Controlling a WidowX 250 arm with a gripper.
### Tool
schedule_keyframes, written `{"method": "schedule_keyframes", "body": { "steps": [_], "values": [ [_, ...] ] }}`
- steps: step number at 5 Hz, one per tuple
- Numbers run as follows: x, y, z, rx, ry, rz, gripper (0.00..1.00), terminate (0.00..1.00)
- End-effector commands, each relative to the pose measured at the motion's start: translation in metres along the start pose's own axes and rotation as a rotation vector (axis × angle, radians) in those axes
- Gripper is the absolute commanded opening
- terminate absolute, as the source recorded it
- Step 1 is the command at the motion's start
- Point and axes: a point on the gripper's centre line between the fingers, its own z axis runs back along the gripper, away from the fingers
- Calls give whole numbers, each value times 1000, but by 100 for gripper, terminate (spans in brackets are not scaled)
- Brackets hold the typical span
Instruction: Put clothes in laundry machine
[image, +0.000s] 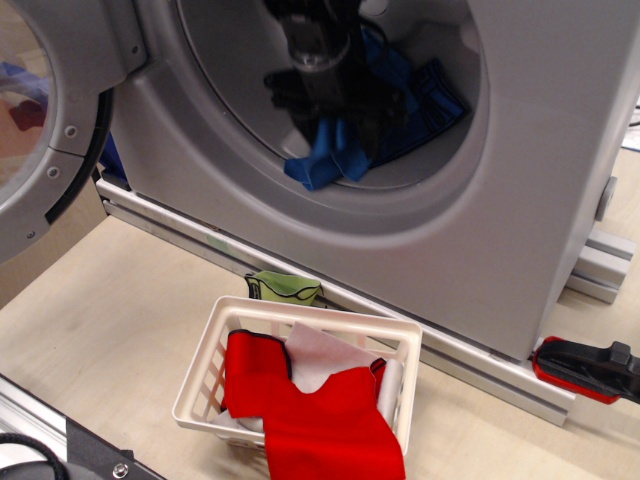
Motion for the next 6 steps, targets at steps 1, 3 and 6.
{"method": "schedule_keyframes", "body": {
  "steps": [1,3,6],
  "values": [
    [-28,25,50,-38,-137,-88,100,0],
    [-60,32,88,-123,-91,-153,100,0],
    [-62,29,122,-157,18,-152,100,0]
  ]
}}
